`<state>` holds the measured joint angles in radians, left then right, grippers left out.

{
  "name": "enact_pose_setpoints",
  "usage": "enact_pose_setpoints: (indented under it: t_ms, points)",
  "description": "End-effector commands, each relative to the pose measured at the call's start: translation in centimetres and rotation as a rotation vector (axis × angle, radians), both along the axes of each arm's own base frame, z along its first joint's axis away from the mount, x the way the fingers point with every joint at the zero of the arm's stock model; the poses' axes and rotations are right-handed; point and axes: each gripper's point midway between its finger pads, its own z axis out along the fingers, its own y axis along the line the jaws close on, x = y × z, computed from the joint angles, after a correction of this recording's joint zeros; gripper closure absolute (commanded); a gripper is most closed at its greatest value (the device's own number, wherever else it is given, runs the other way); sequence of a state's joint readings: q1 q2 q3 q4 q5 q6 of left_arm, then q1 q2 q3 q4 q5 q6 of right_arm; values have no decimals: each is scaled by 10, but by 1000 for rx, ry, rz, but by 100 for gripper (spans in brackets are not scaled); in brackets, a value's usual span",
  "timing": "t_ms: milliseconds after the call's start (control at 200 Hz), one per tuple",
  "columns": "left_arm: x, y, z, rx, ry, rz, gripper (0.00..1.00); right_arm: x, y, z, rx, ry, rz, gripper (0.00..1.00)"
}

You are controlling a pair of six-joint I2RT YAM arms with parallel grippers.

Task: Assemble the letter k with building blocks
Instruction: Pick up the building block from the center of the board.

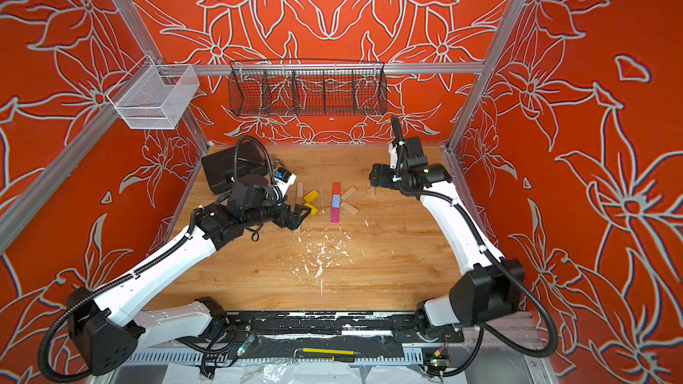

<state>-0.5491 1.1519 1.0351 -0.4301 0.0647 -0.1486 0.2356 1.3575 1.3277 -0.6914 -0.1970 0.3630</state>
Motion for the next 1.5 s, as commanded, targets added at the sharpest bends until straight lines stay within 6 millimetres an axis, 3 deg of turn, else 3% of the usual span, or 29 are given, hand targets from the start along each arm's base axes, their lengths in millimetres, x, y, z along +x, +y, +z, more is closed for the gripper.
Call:
enact_pose_setpoints:
  t_ms: [0, 225, 370, 550, 836, 1101, 1496]
  points:
    - [-2, 55, -16, 28, 77, 330, 0, -11, 24, 18, 113, -99, 49, 2]
    - [-13, 123, -58, 46, 181, 633, 1, -49, 68, 8, 190, -91, 132, 2]
    - [-19, 158, -88, 18, 268, 794, 2, -64, 86, 0, 202, -67, 163, 4]
    - [-26, 205, -120, -50, 356, 1041, 6, -67, 97, -5, 211, -32, 175, 5]
    - [-23, 249, -142, -99, 445, 1329, 11, -66, 105, 3, 220, -24, 192, 6]
    - [-10, 260, -177, -43, 610, 1401, 40, -73, 98, 8, 213, -29, 173, 7]
    - [3, 267, -210, -48, 696, 1368, 51, -74, 96, 21, 236, -56, 157, 8]
